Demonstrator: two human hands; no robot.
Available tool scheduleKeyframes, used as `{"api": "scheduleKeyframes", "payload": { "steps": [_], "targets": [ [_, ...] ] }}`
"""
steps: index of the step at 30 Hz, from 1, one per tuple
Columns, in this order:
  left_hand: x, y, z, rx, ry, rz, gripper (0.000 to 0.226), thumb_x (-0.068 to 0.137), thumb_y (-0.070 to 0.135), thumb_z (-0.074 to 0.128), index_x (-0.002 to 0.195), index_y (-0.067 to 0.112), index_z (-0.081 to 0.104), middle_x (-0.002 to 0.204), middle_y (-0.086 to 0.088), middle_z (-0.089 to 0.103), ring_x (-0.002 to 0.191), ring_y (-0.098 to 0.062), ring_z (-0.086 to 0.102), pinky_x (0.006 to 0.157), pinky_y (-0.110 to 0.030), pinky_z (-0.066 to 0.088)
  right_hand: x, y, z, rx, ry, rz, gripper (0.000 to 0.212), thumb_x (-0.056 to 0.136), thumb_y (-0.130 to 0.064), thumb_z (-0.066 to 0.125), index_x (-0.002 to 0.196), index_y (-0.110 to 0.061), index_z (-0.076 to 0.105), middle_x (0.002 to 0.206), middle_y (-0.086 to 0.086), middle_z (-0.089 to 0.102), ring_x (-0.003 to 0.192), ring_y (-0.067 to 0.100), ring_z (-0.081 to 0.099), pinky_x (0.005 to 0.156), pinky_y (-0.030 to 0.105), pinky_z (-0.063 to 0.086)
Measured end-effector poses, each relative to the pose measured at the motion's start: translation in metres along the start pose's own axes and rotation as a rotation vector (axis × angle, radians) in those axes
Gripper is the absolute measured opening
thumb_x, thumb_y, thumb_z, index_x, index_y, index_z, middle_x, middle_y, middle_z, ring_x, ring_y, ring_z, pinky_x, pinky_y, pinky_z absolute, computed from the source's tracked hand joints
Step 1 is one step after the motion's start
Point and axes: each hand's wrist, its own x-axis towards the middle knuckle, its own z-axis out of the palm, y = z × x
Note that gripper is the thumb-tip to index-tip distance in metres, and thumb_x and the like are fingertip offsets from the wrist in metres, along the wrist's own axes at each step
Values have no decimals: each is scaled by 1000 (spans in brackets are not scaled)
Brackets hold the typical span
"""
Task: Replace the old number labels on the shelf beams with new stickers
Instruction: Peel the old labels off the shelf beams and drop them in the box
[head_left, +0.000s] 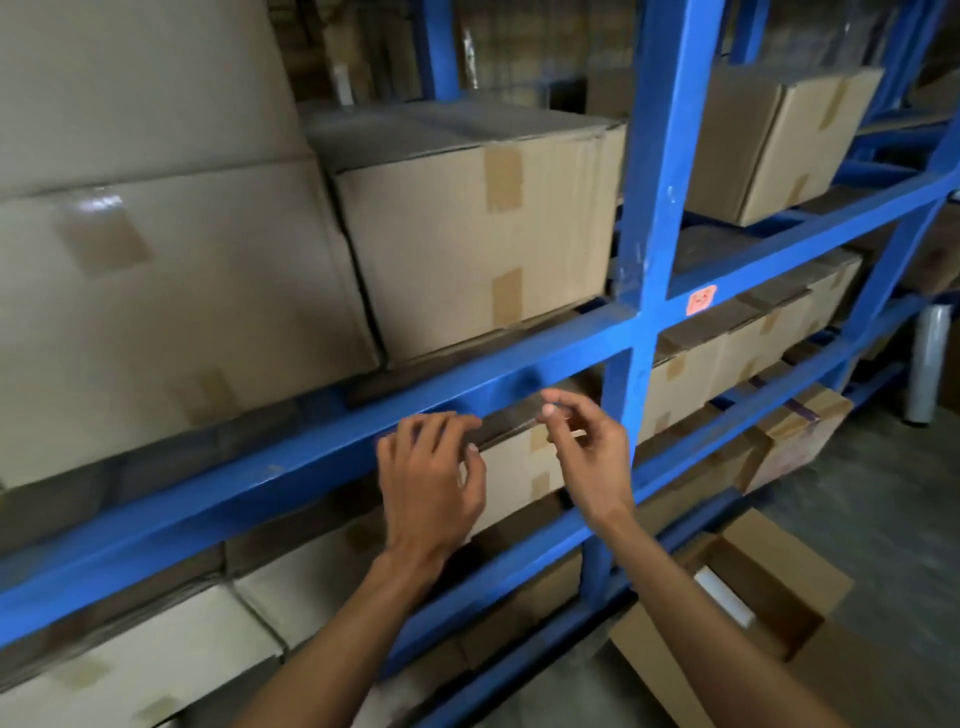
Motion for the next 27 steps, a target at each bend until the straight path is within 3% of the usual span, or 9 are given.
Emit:
{"api": "scheduleKeyframes", "payload": {
  "steps": [2,4,8,11,19,21,27],
  "targets": [
    [-8,-25,-24,69,70,-40,27,81,23,62,107,21,69,111,-2,68,108,-26,55,87,-41,37,-13,-4,30,-43,-42,-21,19,93,-18,67,106,-29,73,77,-15,69,72,-2,62,65,15,47],
    [-10,-47,-40,124,92,-83,35,81,24,63,114,19,67,122,-6,65,120,-29,51,97,-46,36,-24,-7,57,-124,-92,-77,25,93,-19,66,117,-23,71,89,-13,69,83,-1,63,72,12,47],
    [-5,-86,-58,265,-28,-176,48,90,36,54,134,19,58,138,-12,57,130,-32,46,108,-50,32,-40,-7,101,-240,-133,-137,43,95,-22,63,137,-17,58,124,0,61,111,5,57,96,17,45],
    [-8,-96,-55,407,-142,-146,49,97,43,44,138,18,54,138,-12,58,124,-33,53,104,-50,37,-49,-1,119,-293,-76,-180,47,95,-20,63,141,-16,53,128,3,53,116,6,50,98,16,40],
    [-14,-103,-39,502,-41,-62,45,96,41,47,132,17,59,131,-10,63,121,-31,51,99,-47,32,-45,9,130,-340,105,-304,28,84,-17,77,112,-10,74,110,4,68,99,13,63,86,13,50],
    [-15,-106,-36,500,-6,-37,45,95,41,49,132,17,60,131,-9,65,121,-30,51,98,-46,32,-40,9,128,-340,116,-331,20,82,-16,79,100,-9,76,101,4,70,93,13,66,82,19,53],
    [-14,-112,-29,513,73,18,47,97,41,42,131,16,61,128,-6,68,115,-29,61,94,-43,35,-29,8,119,-353,62,-418,9,83,-13,75,89,-7,73,89,2,72,84,12,64,80,8,47]
  ]
}}
